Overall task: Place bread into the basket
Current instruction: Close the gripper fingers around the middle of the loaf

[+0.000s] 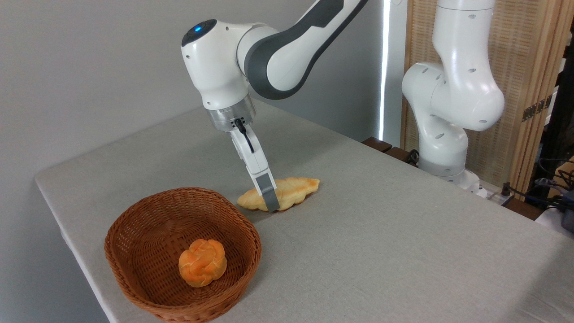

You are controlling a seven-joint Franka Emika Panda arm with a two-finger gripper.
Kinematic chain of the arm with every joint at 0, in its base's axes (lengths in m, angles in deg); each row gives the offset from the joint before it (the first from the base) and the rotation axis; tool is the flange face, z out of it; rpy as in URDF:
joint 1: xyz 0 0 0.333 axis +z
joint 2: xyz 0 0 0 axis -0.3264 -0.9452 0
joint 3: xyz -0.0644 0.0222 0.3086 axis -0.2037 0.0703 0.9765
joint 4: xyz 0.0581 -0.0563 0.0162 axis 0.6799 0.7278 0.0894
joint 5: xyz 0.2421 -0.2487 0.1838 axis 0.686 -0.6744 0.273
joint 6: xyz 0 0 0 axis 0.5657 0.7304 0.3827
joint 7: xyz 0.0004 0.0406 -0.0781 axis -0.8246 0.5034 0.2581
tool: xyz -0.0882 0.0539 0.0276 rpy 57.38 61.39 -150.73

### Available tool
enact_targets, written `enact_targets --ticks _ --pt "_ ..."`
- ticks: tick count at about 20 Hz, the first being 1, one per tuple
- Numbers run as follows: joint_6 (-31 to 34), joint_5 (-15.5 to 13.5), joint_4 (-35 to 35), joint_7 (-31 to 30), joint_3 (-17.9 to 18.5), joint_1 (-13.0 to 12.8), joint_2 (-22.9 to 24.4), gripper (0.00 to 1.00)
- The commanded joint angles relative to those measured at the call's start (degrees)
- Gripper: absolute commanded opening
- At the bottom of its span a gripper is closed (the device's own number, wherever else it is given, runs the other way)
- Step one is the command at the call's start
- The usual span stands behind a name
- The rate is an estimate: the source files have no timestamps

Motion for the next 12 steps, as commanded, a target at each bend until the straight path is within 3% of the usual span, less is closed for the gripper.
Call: enact_targets --ticks 1,6,12 --pt "-0.78 0.92 1.35 0.67 -0.19 0.09 0.96 1.00" --pt "-0.25 1.01 1.35 0.67 -0.19 0.09 0.96 0.65" --pt "-0.07 0.92 1.35 0.49 -0.19 0.09 0.96 0.55"
